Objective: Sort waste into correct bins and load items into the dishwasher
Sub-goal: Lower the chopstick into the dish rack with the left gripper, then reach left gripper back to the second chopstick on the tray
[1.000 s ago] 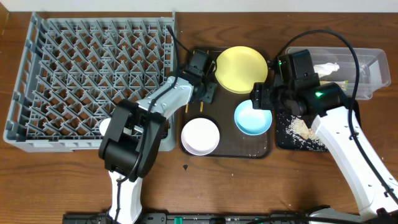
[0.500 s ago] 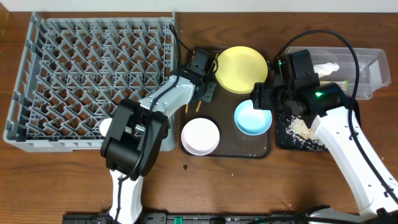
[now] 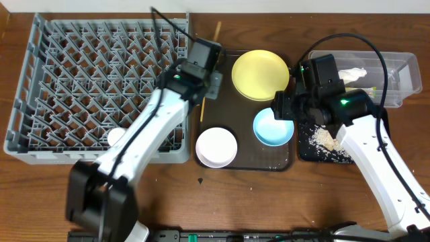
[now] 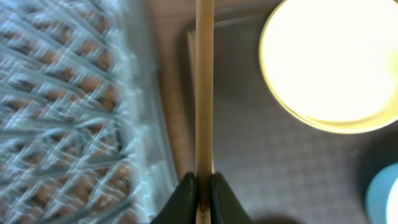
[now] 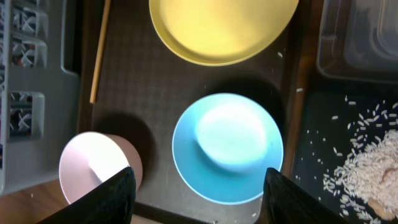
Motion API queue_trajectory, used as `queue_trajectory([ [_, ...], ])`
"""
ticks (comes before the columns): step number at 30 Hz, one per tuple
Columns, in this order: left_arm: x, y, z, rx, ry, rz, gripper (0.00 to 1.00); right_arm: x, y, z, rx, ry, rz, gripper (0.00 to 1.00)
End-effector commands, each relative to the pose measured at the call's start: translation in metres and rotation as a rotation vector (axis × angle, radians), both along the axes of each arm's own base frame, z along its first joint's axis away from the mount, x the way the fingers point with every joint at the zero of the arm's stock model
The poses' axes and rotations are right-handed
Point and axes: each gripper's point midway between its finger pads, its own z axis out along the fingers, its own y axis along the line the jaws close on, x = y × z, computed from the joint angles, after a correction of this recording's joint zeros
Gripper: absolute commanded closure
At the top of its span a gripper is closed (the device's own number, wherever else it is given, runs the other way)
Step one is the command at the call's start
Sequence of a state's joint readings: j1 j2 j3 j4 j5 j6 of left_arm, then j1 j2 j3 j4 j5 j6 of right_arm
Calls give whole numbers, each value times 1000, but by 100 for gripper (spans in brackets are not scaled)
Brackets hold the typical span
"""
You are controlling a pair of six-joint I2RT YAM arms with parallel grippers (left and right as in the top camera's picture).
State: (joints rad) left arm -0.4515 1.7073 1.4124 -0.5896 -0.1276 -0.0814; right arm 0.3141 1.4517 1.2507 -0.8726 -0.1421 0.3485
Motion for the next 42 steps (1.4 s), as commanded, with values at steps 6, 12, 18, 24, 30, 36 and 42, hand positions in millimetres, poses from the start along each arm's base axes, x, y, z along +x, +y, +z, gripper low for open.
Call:
queue_trajectory([
  [6,-21,83,-1,65,108,229,91,-1,4,5,7,-8,11,35],
  [12,-28,109,-25,29,192,283,92,-1,4,5,7,-8,11,35],
  [18,-34,85,-32,-92,252,215,92,0,4,5,8,-11,11,34],
  [24,-28,83,-49,-56,270,210,92,0,4,6,9,-14,11,34],
  [30,-25,76,-86,-66,353,202,85,1,4,6,9,-15,11,34],
  [36,-23,70,-55,-117,327,212,60,1,4,6,9,-15,11,34],
  [42,-19,54,7,-208,187,155,54,1,4,6,9,-16,11,32],
])
